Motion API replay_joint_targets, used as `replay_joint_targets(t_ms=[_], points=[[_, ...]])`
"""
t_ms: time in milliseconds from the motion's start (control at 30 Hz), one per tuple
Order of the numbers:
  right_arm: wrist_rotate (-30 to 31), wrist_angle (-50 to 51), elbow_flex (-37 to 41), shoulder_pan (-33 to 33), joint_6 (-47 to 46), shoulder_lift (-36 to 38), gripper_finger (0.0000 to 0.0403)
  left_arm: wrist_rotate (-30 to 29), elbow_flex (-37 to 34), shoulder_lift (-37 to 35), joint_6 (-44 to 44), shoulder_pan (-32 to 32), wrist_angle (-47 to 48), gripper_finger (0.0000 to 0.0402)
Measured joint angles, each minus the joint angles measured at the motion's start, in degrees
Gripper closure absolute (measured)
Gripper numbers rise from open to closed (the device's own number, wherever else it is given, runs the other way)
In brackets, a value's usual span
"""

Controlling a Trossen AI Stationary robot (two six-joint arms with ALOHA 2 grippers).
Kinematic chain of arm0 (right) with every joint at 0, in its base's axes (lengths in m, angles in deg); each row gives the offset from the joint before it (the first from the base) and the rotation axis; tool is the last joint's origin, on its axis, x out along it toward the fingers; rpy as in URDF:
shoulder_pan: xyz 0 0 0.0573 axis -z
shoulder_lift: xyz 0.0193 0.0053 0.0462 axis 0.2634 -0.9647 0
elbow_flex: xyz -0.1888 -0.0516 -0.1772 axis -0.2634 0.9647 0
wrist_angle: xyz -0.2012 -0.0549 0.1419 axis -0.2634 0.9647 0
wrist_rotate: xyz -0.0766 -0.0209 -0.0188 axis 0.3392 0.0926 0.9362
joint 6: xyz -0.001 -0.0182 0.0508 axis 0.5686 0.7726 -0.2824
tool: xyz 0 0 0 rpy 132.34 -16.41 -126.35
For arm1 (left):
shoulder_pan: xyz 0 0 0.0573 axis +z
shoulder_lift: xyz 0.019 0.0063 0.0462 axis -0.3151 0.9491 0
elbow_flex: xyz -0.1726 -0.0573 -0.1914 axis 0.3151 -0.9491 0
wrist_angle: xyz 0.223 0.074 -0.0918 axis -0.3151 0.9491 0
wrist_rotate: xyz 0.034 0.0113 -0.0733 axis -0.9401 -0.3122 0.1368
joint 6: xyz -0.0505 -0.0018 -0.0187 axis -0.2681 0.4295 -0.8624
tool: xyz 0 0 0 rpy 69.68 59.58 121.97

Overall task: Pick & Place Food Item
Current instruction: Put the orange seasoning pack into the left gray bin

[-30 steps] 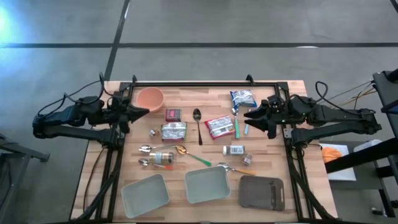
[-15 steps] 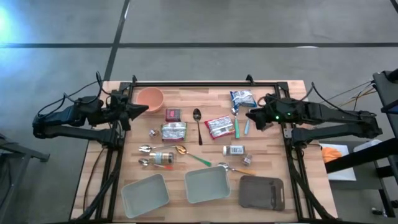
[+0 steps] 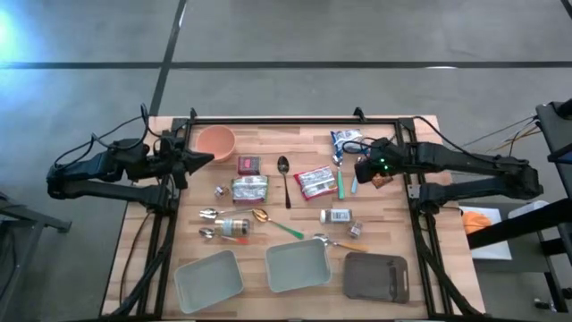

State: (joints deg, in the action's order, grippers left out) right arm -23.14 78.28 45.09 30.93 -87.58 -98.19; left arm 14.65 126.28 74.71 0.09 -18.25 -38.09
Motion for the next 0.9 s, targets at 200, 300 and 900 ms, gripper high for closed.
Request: replay_joint_targets(t_ms=[200,300,900], points=[[0.1,0.9,0.0,2.7,5.6,-5.5,0.019,-0.2,0.0,0.0,-0.2,0.0,0.6,0.0401],[0.2,0.8,0.0,2.9,9.1,-8.3,0.019,-0.2,0.0,0.0,-0.2,0.0,1.1,0.0401],[1.9,1.0,0.0,3.8,15.7,-21.7,0.019,-0.1,0.0,0.0,-1.3,0.0,2.9,0.0391]])
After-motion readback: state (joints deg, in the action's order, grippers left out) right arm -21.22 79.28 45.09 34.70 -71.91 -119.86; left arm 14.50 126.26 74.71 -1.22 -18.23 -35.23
